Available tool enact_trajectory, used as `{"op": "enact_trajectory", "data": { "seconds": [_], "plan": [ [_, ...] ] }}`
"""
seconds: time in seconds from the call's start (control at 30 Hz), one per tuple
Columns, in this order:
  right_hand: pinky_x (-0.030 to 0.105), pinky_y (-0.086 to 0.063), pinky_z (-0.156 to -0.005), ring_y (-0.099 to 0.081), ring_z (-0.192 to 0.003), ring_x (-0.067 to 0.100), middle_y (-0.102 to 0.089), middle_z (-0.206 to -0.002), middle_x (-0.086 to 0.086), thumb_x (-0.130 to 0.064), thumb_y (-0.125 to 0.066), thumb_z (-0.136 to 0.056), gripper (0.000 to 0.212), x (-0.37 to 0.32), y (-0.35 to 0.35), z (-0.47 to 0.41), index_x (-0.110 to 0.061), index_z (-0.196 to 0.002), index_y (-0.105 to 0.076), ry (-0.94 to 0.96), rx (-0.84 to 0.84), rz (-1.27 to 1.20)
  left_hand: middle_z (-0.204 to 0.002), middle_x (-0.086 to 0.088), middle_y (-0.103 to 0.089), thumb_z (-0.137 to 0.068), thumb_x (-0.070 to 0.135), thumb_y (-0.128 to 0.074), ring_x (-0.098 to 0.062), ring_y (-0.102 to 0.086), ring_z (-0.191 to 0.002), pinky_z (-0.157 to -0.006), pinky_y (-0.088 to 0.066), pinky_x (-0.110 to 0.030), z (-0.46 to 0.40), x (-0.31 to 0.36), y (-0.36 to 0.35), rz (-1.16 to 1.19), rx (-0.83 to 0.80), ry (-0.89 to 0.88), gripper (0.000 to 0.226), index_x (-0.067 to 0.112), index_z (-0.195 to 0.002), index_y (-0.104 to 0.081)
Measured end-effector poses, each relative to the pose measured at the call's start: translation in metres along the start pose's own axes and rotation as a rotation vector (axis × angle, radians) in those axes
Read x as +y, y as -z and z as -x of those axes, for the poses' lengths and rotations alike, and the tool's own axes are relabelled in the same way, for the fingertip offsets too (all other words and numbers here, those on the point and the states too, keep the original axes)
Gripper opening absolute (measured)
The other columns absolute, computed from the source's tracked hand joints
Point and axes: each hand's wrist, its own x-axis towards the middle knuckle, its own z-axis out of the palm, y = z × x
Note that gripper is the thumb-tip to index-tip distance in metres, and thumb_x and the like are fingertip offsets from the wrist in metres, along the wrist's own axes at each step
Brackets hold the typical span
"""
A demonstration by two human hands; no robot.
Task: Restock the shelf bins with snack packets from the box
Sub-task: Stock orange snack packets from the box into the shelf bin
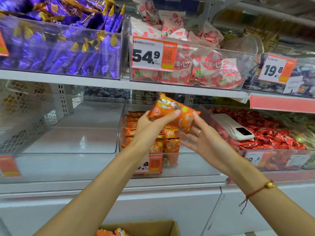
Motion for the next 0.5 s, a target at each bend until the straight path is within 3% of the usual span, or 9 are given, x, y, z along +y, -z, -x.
{"op": "enact_trajectory", "data": {
  "seconds": [0.07, 0.13, 0.23, 0.3, 0.43, 0.5],
  "plan": [
    [0.031, -0.052, -0.094, -0.064, -0.111, 0.017, -0.067, -0.121, 0.001, -0.036, -0.052, -0.089, 0.043, 0.004, 0.000, 0.001, -0.017, -0.128, -0.057, 0.069, 0.013, -0.105, -0.099, 0.006, -0.074, -0.069, 0.036, -0.082, -0.003, -0.069, -0.090, -0.074, -0.052, -0.009, -0.001, -0.003, -0.009, -0.046, -0.006, -0.020, 0.050, 0.017, -0.112, -0.067],
    [0.022, -0.054, -0.082, -0.066, -0.105, 0.013, -0.069, -0.115, 0.000, -0.033, -0.056, -0.086, 0.041, 0.003, 0.004, 0.001, -0.015, -0.123, -0.058, 0.145, 0.088, -0.105, -0.101, 0.011, -0.072, -0.069, 0.043, -0.081, 0.000, -0.067, -0.091, -0.070, -0.049, -0.007, 0.000, -0.007, -0.008, -0.209, 0.013, -0.093, 0.052, 0.020, -0.112, -0.063],
    [0.019, -0.054, -0.066, -0.068, -0.092, 0.007, -0.071, -0.104, -0.001, -0.030, -0.062, -0.086, 0.037, 0.000, 0.019, 0.003, -0.014, -0.118, -0.057, 0.258, 0.294, 0.156, -0.119, 0.020, -0.058, -0.079, 0.060, -0.065, 0.001, -0.050, -0.112, -0.091, -0.045, -0.025, -0.001, -0.022, 0.024, -0.946, 0.026, -0.387, 0.053, 0.033, -0.123, -0.054],
    [0.021, -0.056, -0.063, -0.067, -0.086, 0.009, -0.069, -0.098, -0.003, -0.025, -0.064, -0.088, 0.025, 0.003, 0.032, 0.003, -0.017, -0.111, -0.059, 0.316, 0.330, 0.383, -0.128, 0.018, -0.054, -0.091, 0.053, -0.053, -0.004, -0.044, -0.121, -0.099, -0.042, -0.036, 0.000, -0.033, 0.045, -1.252, -0.062, -0.518, 0.041, 0.036, -0.128, -0.054],
    [0.037, -0.055, -0.080, -0.065, -0.094, 0.011, -0.068, -0.103, -0.009, -0.039, -0.068, -0.083, 0.030, 0.020, 0.037, -0.003, -0.029, -0.110, -0.060, 0.350, 0.243, 0.818, -0.131, 0.021, -0.054, -0.094, 0.056, -0.025, -0.005, -0.047, -0.123, -0.092, -0.044, -0.026, 0.006, -0.049, 0.061, -1.365, -0.178, -0.486, 0.052, 0.038, -0.136, -0.049],
    [0.039, -0.052, -0.085, -0.062, -0.097, 0.011, -0.066, -0.106, -0.008, -0.042, -0.066, -0.084, 0.035, 0.021, 0.030, -0.009, -0.028, -0.116, -0.060, 0.385, 0.247, 1.009, -0.135, 0.023, -0.050, -0.095, 0.054, -0.027, -0.002, -0.042, -0.127, -0.093, -0.045, -0.026, 0.007, -0.050, 0.061, -1.359, -0.170, -0.471, 0.050, 0.040, -0.139, -0.044]
  ]
}}
